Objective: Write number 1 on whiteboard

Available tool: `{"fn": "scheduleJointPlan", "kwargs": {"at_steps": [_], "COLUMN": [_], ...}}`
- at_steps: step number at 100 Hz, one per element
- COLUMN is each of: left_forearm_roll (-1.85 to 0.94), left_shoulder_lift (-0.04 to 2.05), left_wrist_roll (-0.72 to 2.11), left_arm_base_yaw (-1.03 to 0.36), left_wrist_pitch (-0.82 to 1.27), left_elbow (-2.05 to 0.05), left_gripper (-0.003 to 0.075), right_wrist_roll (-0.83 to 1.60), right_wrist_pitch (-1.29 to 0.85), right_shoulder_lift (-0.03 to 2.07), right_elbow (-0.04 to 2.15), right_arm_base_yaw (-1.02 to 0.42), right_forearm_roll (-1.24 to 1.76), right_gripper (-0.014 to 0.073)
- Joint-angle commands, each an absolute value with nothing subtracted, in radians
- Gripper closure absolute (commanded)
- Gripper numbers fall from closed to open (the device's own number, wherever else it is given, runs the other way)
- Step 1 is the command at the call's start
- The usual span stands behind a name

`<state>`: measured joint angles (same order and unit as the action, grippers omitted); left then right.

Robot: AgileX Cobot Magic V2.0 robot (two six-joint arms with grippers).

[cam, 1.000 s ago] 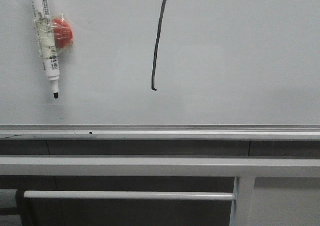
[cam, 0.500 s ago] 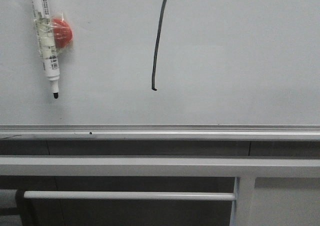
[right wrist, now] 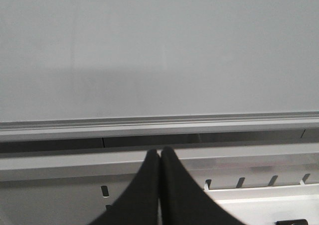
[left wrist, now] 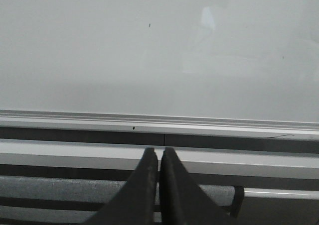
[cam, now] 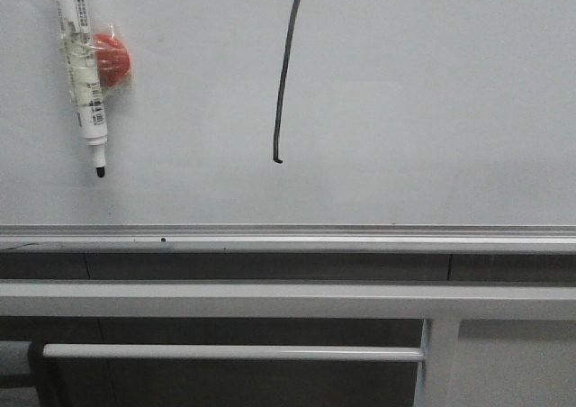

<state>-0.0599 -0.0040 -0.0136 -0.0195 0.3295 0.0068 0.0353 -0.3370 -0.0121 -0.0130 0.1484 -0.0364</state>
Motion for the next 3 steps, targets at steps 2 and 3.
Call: {"fn": "scheduleJointPlan", "kwargs": {"at_steps": [2, 3], "left_forearm_roll": [-0.068, -0.068], "left_shoulder_lift": [-0.028, -0.028], "left_wrist_roll": [-0.012, -0.012], "left_arm_base_yaw": [-0.024, -0.024], "left_wrist_pitch": [0.266, 0.266], "left_elbow": [0.011, 0.011], "left_gripper": [0.0741, 0.0741], "right_wrist_roll": [0.044, 0.044], "right_wrist_pitch": [-0.326, -0.326], "right_shoulder_lift": [-0.024, -0.024], "right_elbow": [-0.041, -0.041], "right_arm_base_yaw": [0.155, 0.155], "right_forearm_roll": [-0.034, -0.034], "right_gripper": [0.0657, 0.0657]}}
